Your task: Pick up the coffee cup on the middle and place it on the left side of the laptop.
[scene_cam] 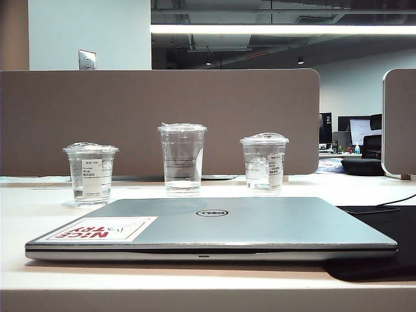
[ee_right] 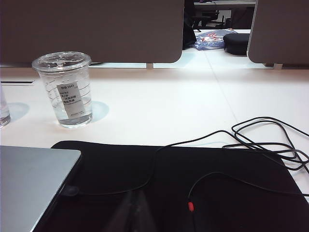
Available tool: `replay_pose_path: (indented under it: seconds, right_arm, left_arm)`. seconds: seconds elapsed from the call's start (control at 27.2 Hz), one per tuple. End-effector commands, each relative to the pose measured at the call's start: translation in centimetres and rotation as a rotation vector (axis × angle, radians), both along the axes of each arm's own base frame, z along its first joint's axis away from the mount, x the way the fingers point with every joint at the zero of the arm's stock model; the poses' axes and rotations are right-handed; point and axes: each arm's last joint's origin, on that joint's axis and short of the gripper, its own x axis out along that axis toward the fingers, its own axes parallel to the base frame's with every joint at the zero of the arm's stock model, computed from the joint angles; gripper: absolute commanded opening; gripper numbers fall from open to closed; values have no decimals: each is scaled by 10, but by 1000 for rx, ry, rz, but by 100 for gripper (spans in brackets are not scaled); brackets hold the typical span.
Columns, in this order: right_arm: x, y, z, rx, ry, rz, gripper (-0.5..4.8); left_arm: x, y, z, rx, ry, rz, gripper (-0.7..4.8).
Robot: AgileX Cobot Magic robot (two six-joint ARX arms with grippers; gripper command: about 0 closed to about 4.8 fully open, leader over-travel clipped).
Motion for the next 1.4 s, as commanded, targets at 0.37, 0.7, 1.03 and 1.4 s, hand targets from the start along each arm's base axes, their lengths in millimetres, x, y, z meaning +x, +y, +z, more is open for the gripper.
replay_pose_path:
  seconds: [0.37, 0.7, 1.03, 1.4]
  right_arm:
    - [0, 1, 0, 2, -15, 8, -5]
    - [3, 32, -12, -24, 141, 306, -5]
    - [2, 43, -19, -48, 211, 401, -5]
    - [1, 43, -18, -48, 208, 404, -5]
  left_arm:
    - [0, 0, 3, -20, -20, -3, -5]
    - [2, -10, 27, -224, -180, -335, -5]
    - [47, -28, 36, -146, -73, -459, 18]
    - [174, -77, 37, -159, 139, -765, 341]
